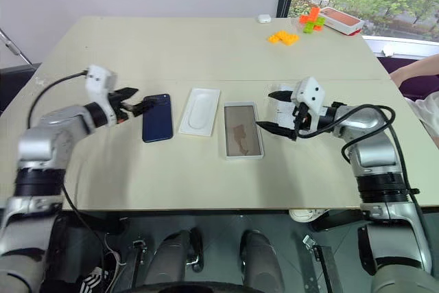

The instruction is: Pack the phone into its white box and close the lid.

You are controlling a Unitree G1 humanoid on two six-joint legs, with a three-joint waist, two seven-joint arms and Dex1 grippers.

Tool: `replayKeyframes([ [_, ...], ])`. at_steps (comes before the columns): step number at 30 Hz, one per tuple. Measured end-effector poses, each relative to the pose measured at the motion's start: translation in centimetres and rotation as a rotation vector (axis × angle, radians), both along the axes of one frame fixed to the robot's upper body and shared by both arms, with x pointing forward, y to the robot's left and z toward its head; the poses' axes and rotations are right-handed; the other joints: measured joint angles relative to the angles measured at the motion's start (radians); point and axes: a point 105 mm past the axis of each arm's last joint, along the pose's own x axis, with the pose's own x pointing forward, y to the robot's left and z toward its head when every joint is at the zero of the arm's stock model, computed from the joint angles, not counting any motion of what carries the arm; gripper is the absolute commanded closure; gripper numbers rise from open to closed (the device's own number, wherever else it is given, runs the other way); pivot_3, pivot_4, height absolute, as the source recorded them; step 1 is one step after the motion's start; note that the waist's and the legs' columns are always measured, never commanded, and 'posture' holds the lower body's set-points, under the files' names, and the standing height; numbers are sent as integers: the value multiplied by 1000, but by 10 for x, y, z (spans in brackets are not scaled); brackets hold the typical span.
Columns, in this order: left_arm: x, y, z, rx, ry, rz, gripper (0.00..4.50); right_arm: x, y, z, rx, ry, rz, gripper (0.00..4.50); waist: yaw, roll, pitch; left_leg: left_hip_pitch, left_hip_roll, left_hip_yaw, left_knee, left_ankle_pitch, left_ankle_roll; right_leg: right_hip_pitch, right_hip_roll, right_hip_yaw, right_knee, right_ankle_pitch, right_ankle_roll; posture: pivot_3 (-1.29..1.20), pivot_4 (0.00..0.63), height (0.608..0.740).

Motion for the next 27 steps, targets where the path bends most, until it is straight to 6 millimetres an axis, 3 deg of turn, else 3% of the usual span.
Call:
replayKeyframes([
  [4,10,-33,-11,-87,95,-28,0,0,0,-2,3,0,-9,62,-7,0,0,0,0,-1,3,0,0,1,1,0,0,0,1,0,150,740],
  [9,21,-57,-35,-162,249,13,0,-2,-4,-8,2,15,-24,62,-7,-1,1,1,1,-2,5,1,2,2,2,-1,5,-1,2,0,150,740],
  [15,30,-66,-33,-236,332,65,0,-3,-3,-7,1,2,-30,62,-8,-1,1,1,1,-4,9,0,0,2,1,-1,6,-2,2,0,150,740],
  [27,27,-71,-33,-320,482,81,0,-2,-4,-6,5,-6,-47,62,-5,-1,1,1,1,-5,9,-1,0,3,1,-2,5,-1,1,0,150,740],
])
